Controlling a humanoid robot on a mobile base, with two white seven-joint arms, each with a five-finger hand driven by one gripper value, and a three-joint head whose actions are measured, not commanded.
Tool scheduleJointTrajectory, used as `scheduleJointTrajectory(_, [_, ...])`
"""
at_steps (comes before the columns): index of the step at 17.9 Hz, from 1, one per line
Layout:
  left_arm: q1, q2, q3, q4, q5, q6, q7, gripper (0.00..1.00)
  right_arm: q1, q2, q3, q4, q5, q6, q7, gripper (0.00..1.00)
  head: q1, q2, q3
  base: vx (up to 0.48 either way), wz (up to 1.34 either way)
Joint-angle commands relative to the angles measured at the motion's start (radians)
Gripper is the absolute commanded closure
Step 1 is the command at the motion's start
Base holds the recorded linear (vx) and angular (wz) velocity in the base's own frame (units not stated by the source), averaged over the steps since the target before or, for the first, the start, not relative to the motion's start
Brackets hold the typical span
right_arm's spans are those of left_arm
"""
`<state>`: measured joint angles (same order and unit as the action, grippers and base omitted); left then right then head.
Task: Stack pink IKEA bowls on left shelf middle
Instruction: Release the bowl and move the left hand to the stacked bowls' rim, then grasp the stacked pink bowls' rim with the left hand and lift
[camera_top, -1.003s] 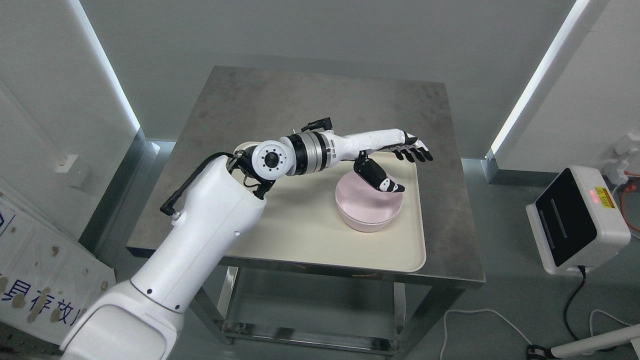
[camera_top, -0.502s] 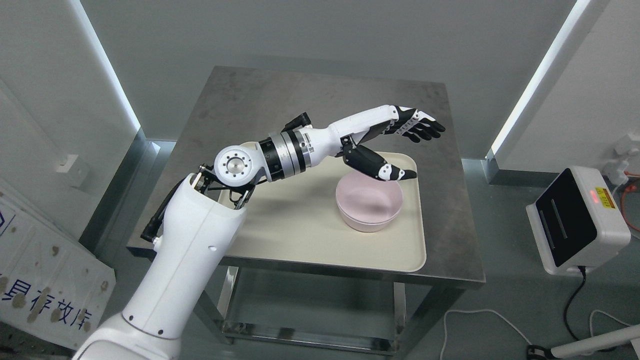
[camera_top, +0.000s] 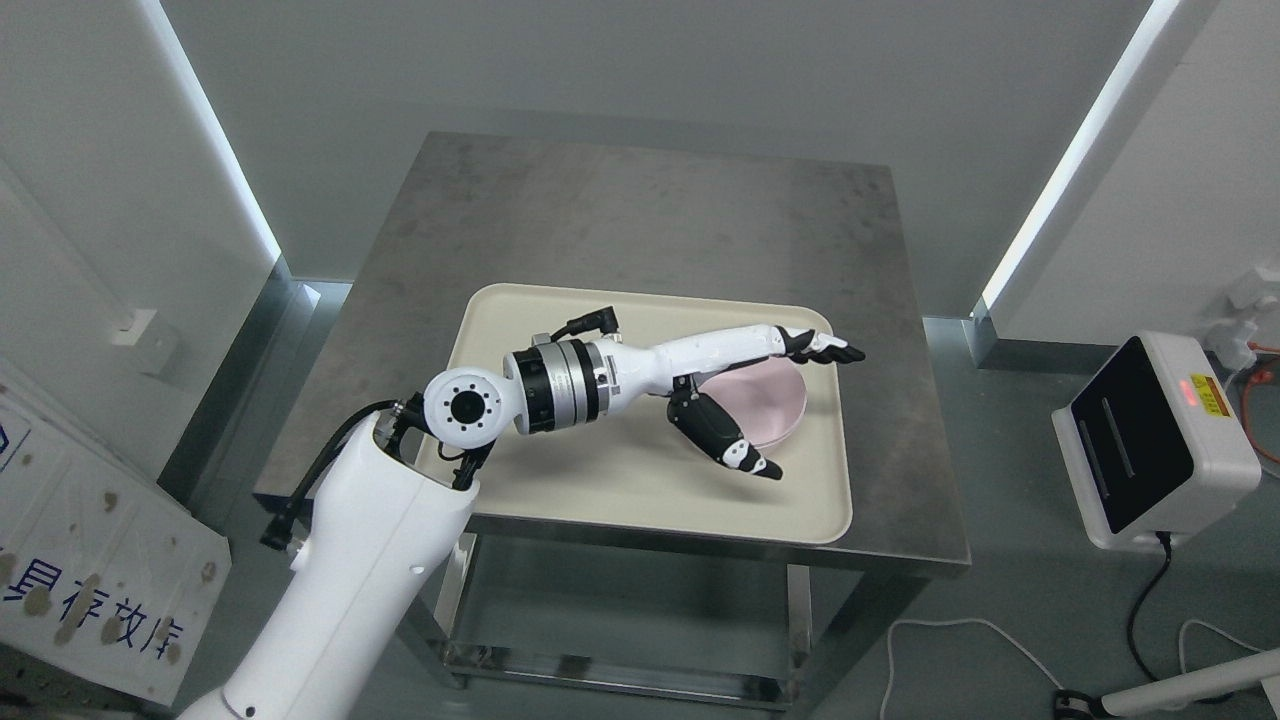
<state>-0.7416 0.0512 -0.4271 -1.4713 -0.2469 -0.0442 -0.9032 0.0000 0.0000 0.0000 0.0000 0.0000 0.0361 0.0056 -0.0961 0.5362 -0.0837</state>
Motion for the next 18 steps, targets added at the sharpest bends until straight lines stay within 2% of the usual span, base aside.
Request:
scheduleJointTrajectory(1, [0.024,0.075,-0.022,-0.092,-0.184,0.003,-0.042,0.12,0.001,-0.017,-0.011,-0.034,0.0,-0.001,0.001,0.0,0.0,0.0,0.0,0.0,0.0])
scheduleJointTrajectory(5, [0.021,0.065,-0.01,-0.084,-0.268,0.006,-0.04,0.12,0.001,-0.017,-0.011,-0.034,0.0,-0.001,0.001,0.0,0.0,0.0,0.0,0.0,0.0])
scheduleJointTrajectory(8, [0.015,0.065,-0.012,-0.084,-0.284,0.006,-0.042,0.18,0.001,-0.017,-0.011,-0.034,0.0,-0.001,0.001,0.0,0.0,0.0,0.0,0.0,0.0])
scheduleJointTrajectory(11, [0.011,0.056,-0.01,-0.084,-0.359,0.003,-0.042,0.24,0.001,-0.017,-0.011,-0.034,0.0,-0.001,0.001,0.0,0.0,0.0,0.0,0.0,0.0])
scheduleJointTrajectory(15, [0.011,0.038,-0.01,-0.084,-0.367,-0.008,-0.04,0.38,0.001,-0.017,-0.011,-0.034,0.0,-0.001,0.001,0.0,0.0,0.0,0.0,0.0,0.0])
scheduleJointTrajectory(18, [0.014,0.035,-0.012,-0.083,-0.374,-0.009,-0.042,0.41,0.001,-0.017,-0.011,-0.034,0.0,-0.001,0.001,0.0,0.0,0.0,0.0,0.0,0.0])
